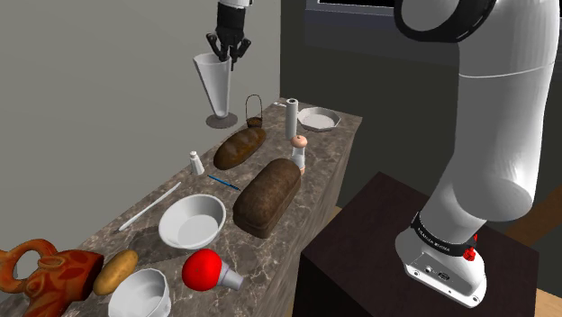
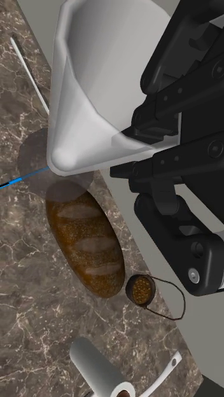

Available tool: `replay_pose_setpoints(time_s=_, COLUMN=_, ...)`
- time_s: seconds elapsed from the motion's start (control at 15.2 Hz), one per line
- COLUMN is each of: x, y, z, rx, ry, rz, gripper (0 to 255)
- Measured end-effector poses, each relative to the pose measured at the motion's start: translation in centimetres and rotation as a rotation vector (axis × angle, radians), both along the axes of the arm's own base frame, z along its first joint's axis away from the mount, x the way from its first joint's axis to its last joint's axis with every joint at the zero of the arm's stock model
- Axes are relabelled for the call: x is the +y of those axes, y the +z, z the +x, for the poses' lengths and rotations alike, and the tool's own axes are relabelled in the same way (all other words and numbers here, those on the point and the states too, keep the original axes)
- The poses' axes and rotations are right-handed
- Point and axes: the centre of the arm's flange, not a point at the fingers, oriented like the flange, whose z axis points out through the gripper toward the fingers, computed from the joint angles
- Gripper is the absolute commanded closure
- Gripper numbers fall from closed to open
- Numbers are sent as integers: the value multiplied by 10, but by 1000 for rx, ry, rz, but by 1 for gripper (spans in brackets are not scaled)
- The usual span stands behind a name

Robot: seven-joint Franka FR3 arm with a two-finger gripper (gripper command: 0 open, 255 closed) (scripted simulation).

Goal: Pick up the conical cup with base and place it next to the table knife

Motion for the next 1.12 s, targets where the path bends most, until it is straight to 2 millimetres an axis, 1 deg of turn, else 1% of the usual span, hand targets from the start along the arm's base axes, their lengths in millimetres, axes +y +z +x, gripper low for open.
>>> replay_pose_setpoints(time_s=0.2, x=39, y=0, z=0, rx=0, ry=0, rz=0, gripper=255)
replay_pose_setpoints(time_s=0.4, x=80, y=-2, z=4, rx=0, ry=0, rz=0, gripper=255)
replay_pose_setpoints(time_s=0.53, x=101, y=0, z=6, rx=0, ry=0, rz=0, gripper=255)
replay_pose_setpoints(time_s=0.59, x=115, y=0, z=3, rx=0, ry=0, rz=-1, gripper=255)
replay_pose_setpoints(time_s=0.66, x=127, y=-1, z=5, rx=0, ry=1, rz=0, gripper=255)
replay_pose_setpoints(time_s=0.73, x=143, y=-1, z=6, rx=0, ry=1, rz=-1, gripper=255)
replay_pose_setpoints(time_s=0.86, x=157, y=-7, z=7, rx=0, ry=0, rz=0, gripper=255)
replay_pose_setpoints(time_s=1.12, x=161, y=-27, z=8, rx=1, ry=-1, rz=0, gripper=255)
